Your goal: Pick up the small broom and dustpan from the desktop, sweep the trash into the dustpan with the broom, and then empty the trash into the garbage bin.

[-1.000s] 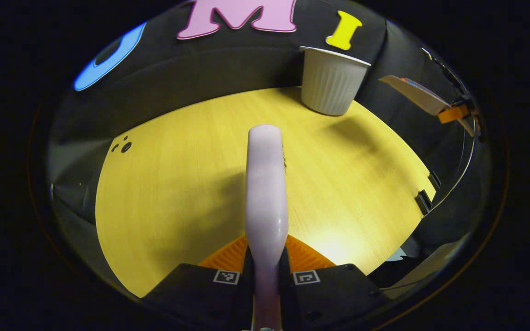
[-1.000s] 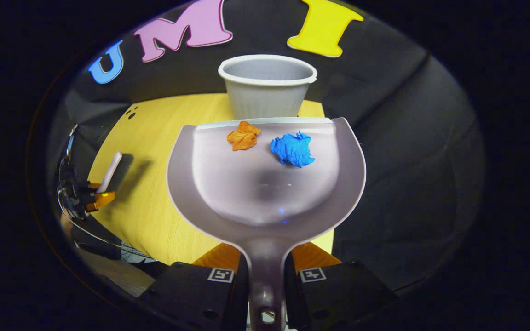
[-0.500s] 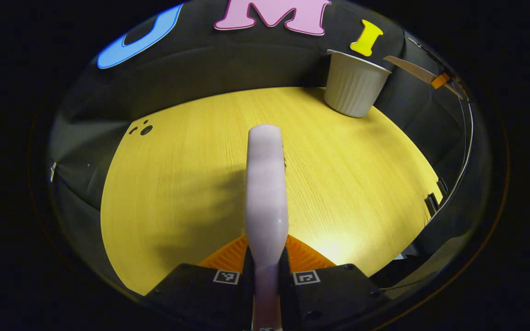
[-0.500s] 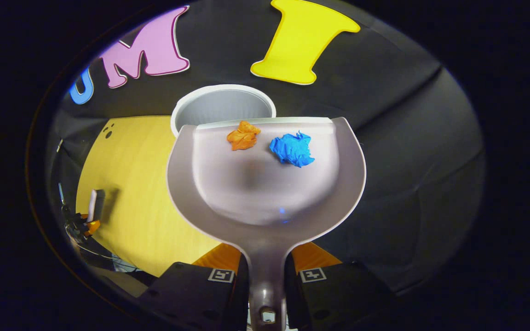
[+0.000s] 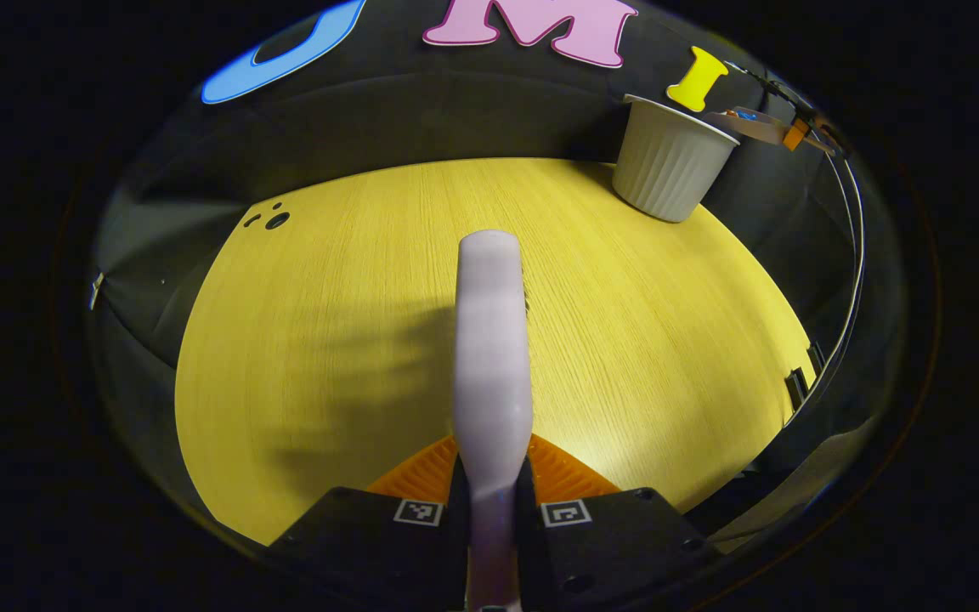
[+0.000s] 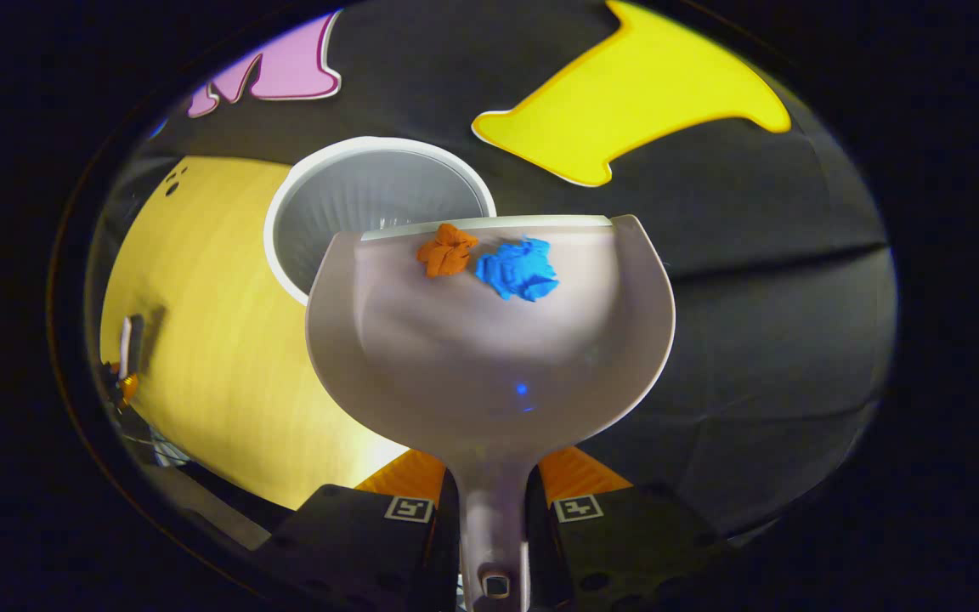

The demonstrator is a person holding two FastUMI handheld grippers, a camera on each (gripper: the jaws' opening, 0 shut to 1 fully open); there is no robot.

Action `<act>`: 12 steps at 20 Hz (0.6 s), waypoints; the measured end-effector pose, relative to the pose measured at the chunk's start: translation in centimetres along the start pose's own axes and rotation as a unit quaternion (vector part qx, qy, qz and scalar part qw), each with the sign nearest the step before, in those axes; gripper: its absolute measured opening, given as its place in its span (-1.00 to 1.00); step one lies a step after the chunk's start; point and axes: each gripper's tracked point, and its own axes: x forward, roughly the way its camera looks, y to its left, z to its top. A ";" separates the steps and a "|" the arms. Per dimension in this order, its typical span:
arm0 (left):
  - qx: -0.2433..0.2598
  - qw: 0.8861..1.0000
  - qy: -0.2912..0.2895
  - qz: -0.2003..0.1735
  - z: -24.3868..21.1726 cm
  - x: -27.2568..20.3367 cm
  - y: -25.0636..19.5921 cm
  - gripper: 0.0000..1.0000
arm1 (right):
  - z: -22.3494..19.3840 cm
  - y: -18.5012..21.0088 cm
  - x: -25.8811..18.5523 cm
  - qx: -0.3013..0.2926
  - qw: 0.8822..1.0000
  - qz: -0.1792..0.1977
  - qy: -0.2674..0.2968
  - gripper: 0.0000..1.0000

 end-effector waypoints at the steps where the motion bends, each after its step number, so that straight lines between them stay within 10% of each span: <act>1: -0.005 1.000 0.001 0.000 -0.1 0.0 0.0 -0.44 | 0.1 -0.2 -0.1 -0.011 1.000 -0.004 0.006 -0.27; 12: -0.027 1.000 0.007 0.009 -1.0 0.2 0.4 -0.44 | 1.0 -0.8 0.1 -0.062 0.997 -0.011 0.033 -0.22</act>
